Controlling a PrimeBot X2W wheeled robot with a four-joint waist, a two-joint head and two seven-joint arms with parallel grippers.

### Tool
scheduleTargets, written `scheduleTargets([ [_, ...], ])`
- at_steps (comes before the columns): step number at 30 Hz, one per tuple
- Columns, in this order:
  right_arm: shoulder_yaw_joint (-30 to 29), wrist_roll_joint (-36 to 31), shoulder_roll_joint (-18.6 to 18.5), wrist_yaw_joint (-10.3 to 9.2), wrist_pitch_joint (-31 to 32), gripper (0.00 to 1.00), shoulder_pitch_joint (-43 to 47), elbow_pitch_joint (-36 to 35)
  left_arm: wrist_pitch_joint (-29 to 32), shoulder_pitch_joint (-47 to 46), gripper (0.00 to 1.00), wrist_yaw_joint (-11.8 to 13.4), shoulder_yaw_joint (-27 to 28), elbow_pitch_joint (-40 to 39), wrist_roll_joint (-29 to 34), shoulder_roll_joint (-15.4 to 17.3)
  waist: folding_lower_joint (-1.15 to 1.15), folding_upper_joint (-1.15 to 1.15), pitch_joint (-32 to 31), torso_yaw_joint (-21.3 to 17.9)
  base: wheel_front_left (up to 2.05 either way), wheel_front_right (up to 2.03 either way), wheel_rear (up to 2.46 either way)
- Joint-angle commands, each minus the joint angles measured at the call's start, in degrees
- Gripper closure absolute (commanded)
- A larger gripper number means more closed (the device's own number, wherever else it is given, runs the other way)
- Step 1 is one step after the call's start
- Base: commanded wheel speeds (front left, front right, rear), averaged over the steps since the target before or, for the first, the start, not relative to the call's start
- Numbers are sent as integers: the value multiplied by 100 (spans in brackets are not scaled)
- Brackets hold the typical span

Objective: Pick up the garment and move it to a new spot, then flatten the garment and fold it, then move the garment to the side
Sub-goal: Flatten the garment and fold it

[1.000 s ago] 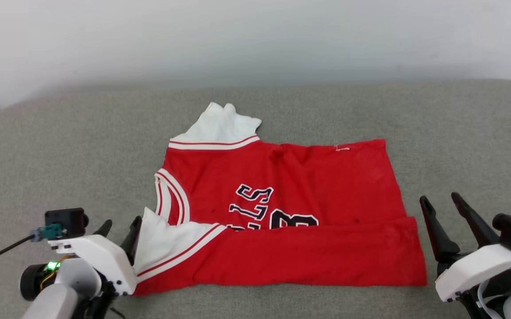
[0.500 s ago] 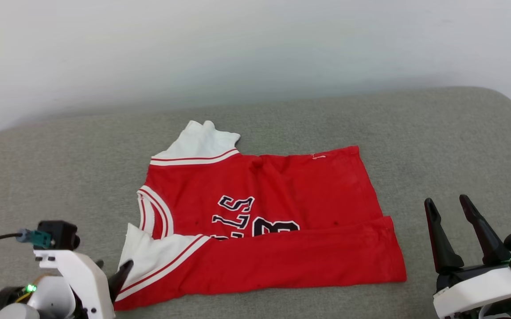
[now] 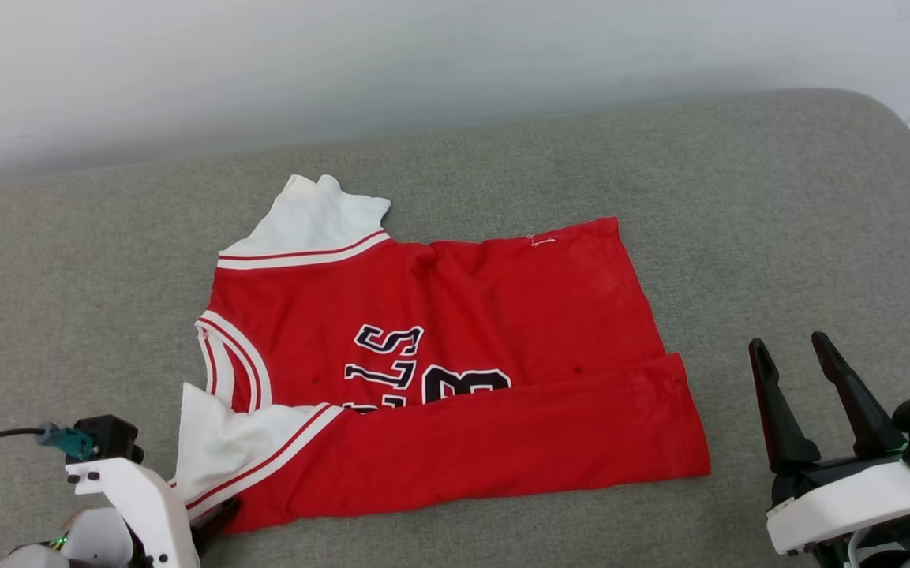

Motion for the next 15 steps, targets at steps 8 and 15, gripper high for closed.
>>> scheduleTargets([
  [8, -121, 352, -269, -4, 499, 0, -74, 45, 111, -107, 100, -379, -295, 521, -235, -463, 1, 0, 19, 136, 0, 0, 0],
  [15, -350, 999, -701, -3, 2115, 0, -53, 354, -184, -387, 100, -480, -192, 342, -46, -312, 1, 0, -54, 424, 0, 0, 0],
])
